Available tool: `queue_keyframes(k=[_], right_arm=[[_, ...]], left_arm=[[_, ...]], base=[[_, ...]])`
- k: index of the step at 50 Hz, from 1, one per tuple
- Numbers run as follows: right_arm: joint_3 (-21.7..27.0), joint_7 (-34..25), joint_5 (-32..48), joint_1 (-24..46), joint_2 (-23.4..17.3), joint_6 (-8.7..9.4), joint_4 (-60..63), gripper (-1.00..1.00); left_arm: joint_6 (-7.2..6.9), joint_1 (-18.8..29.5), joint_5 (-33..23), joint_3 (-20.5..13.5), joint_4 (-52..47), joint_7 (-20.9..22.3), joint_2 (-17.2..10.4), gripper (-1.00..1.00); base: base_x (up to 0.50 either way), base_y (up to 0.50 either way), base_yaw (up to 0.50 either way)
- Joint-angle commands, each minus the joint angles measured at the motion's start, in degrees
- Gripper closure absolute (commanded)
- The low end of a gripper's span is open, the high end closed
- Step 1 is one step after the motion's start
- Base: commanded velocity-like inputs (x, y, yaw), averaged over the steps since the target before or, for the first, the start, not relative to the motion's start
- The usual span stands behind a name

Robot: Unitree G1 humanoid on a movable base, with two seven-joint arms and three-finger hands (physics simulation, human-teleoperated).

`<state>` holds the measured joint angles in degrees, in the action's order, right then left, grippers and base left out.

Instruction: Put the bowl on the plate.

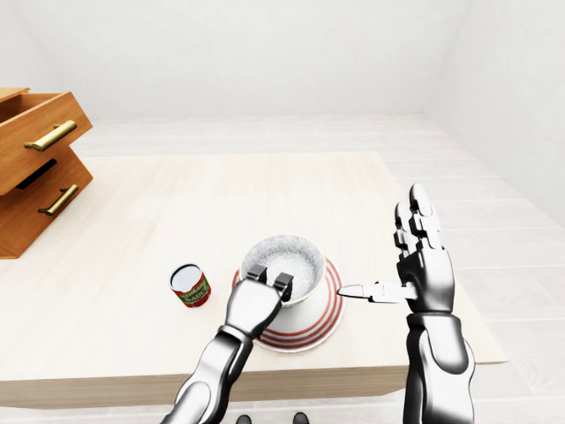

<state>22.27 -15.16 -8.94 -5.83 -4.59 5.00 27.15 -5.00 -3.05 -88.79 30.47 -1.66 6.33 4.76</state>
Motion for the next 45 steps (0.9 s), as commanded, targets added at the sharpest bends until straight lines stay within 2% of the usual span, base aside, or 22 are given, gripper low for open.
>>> queue_keyframes(k=[1,9,21,27,45], right_arm=[[-0.12,0.11,0.01,0.04,-0.05,0.00,-0.32,-1.00],[-0.01,0.17,-0.01,0.35,-0.20,0.00,-0.85,-1.00],[0.06,0.27,-0.24,0.21,-0.29,0.00,-0.36,-1.00],[0.44,0.31,-0.65,0.19,-0.43,0.00,0.87,-1.00],[0.52,0.46,-0.44,0.54,-0.46,0.00,0.95,-1.00]], left_arm=[[0.00,0.39,-1.27,-0.29,2.21,-3.69,0.08,1.00],[0.00,1.46,-0.55,-1.51,3.91,-3.98,0.27,1.00],[0.00,0.82,-0.74,-1.15,4.91,-4.86,0.26,1.00],[0.00,2.17,-0.27,-2.39,6.05,-4.61,0.42,1.00],[0.00,1.42,-0.34,-1.87,6.89,-5.46,0.41,1.00]], base=[[0.00,0.00,0.00],[0.00,0.00,0.00],[0.00,0.00,0.00],[0.00,0.00,0.00],[0.00,0.00,0.00]])
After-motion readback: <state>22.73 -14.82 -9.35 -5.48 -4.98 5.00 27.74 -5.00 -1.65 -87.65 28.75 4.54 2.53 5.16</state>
